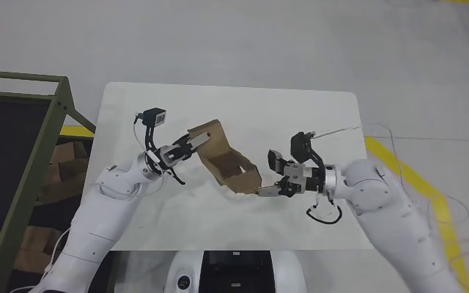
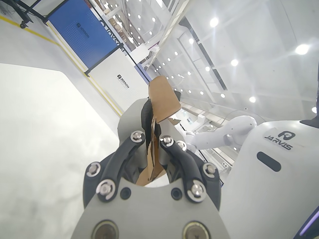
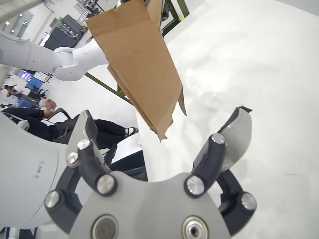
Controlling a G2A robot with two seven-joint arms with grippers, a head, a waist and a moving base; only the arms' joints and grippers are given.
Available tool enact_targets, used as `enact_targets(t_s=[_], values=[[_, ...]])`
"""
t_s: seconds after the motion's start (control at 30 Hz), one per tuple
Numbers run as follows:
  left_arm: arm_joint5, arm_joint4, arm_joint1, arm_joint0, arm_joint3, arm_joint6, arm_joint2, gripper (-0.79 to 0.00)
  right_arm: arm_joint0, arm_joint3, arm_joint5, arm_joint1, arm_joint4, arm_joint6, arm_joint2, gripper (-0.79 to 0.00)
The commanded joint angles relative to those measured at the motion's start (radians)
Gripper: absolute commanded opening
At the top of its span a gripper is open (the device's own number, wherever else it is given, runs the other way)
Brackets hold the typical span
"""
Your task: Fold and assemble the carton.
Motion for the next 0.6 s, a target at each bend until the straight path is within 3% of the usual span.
enact_targets(t_s=[0.0,0.23,0.57], values=[[0.010,0.014,-0.002,-0.002,-0.004,0.015,0.007,-0.785,-0.006,-0.033,0.029,-0.003,-0.079,-0.038,-0.012,0.000],[0.035,0.025,-0.009,-0.010,-0.001,0.056,0.021,-0.785,-0.009,-0.088,0.070,-0.012,-0.214,-0.107,-0.059,0.000],[0.055,0.010,-0.016,-0.019,0.012,0.073,0.032,-0.785,0.003,-0.112,0.103,-0.019,-0.275,-0.131,-0.102,0.000]])
